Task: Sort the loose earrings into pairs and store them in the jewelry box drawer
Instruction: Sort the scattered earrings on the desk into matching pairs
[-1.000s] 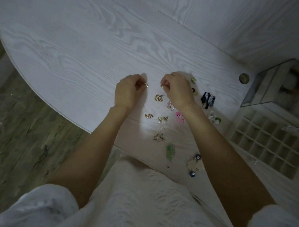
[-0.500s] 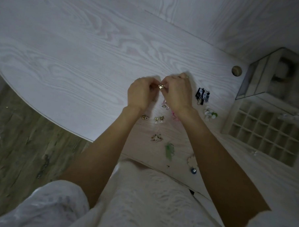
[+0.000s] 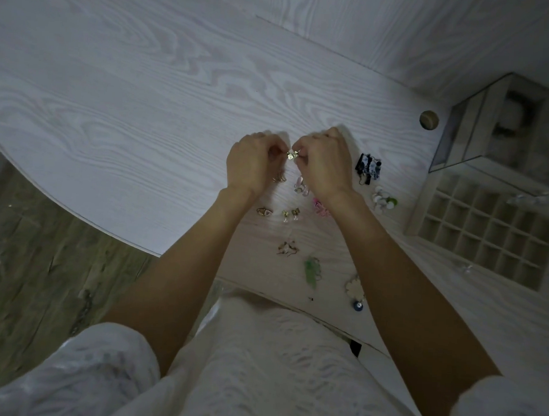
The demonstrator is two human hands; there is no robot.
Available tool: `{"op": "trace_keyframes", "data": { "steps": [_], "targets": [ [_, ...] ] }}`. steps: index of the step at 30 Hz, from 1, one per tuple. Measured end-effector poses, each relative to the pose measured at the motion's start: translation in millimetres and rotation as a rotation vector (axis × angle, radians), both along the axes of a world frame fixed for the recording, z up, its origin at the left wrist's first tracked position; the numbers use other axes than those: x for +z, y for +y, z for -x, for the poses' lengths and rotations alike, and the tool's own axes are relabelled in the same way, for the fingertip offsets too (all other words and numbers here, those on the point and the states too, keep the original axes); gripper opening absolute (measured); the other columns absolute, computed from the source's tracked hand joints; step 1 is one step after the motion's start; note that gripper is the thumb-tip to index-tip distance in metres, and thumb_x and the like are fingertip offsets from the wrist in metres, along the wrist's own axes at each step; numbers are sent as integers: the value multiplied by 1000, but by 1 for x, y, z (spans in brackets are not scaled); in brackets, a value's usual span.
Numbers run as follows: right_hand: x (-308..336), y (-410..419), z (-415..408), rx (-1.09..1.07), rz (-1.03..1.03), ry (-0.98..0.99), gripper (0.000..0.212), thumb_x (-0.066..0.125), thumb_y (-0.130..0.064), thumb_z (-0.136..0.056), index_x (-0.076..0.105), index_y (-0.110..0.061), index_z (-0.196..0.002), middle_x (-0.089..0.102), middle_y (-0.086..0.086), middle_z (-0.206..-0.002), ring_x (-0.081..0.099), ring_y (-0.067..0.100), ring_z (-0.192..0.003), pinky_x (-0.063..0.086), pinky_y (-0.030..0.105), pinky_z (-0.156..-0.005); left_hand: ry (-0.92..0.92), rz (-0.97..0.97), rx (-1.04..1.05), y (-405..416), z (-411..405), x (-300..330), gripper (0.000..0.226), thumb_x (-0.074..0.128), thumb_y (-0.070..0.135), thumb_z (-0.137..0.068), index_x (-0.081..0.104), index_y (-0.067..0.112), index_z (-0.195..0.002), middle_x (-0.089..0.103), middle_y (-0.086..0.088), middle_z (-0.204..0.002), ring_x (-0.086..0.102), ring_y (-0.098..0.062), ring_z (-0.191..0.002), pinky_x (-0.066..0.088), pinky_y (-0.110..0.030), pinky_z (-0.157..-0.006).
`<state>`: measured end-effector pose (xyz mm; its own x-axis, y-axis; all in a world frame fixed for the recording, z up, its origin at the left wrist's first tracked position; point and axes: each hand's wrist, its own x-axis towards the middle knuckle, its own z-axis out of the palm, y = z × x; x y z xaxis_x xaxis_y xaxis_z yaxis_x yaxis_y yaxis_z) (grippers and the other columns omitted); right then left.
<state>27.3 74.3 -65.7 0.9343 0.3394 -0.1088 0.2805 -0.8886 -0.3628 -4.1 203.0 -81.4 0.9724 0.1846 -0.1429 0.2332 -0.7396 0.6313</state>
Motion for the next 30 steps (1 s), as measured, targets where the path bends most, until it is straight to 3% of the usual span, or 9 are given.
{"op": "trace_keyframes", "data": {
  "steps": [7, 14, 19, 25, 30],
  "targets": [
    [-3, 4, -2, -75, -42, 37, 17, 60, -12, -87, 69, -15, -100, 71, 5, -93, 47, 21, -101, 35, 24, -71, -15, -16, -27, 13, -4, 0, 10, 63, 22, -82, 71, 24, -87, 69, -3, -86, 62, -20, -83, 46, -32, -71],
    [-5, 6, -2, -35, -67, 8, 24, 63, -11, -85, 66, -16, -108, 71, 3, -98, 49, 23, -106, 36, 27, -82, -53, -48, -73, 18, -6, 1, 13, 62, 18, -82, 73, 24, -85, 69, -5, -84, 63, -22, -80, 49, -37, -72],
    [-5, 6, -1, -77, -84, 27, 25, 61, -11, -87, 63, -13, -112, 72, 4, -95, 51, 23, -107, 42, 31, -80, -56, -60, -105, 19, -7, 3, 18, 59, 18, -85, 74, 24, -92, 71, -2, -95, 63, -22, -87, 43, -27, -72],
    [9, -11, 14, -114, -240, -13, 18, 60, -11, -87, 67, -14, -104, 71, 1, -94, 57, 20, -100, 33, 19, -83, -76, -62, -83, 24, 8, 10, 21, 54, 24, -90, 70, 26, -104, 71, -2, -99, 63, -22, -90, 45, -30, -73],
    [30, -51, 59, -95, -307, -140, 16, 56, -10, -88, 68, -10, -98, 69, 5, -91, 60, 22, -85, 47, 30, -74, -126, 98, 8, 6, 45, 38, 17, 54, 28, -90, 70, 21, -92, 71, 7, -88, 62, -9, -79, 51, -32, -72]
  ]
}}
